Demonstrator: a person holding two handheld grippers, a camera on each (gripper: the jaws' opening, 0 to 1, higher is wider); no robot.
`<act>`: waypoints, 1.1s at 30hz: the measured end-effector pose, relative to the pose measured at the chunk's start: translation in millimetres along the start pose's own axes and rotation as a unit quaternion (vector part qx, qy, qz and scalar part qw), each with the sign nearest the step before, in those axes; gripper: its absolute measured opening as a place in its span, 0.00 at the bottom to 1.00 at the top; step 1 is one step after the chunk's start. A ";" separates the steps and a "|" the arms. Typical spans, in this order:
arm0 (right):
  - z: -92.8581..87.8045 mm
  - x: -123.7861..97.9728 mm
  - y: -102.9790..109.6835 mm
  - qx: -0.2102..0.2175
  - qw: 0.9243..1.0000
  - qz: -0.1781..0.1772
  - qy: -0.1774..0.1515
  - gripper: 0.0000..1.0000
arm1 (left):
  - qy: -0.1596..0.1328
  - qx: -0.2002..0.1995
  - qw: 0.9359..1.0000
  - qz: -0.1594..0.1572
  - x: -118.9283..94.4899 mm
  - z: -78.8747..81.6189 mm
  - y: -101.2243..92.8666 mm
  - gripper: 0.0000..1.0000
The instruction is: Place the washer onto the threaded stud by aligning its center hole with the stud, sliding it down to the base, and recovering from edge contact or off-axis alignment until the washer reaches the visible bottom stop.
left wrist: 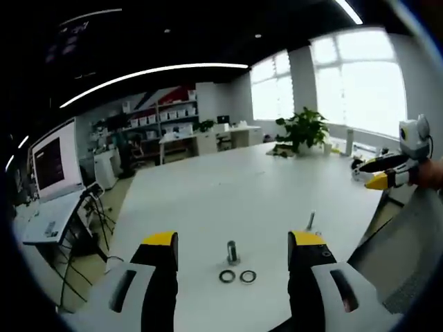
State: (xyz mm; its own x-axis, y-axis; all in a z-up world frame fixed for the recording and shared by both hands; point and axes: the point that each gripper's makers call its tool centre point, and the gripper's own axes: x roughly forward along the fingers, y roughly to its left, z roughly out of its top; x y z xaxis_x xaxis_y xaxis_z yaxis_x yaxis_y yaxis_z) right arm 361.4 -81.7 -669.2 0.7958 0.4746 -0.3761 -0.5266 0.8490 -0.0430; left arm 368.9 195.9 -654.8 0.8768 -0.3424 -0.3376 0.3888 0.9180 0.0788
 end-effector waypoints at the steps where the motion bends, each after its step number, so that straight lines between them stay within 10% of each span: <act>1: 0.9 0.1 -0.1 0.000 1.000 0.000 -0.002 0.49 | 0.002 0.000 1.000 0.000 0.6 -0.9 0.5 0.62; 33: -6.2 3.4 7.2 -0.005 1.000 0.024 0.017 0.44 | 0.052 0.011 0.999 -0.003 7.1 -19.7 -1.8 0.61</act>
State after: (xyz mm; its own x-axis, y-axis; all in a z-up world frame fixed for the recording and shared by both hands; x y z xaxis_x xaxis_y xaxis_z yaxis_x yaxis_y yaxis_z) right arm 358.5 -75.4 -676.5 0.7590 0.5070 -0.4085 -0.5675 0.8227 -0.0334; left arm 368.8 195.8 -675.8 0.8411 -0.3233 -0.4336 0.4002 0.9113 0.0969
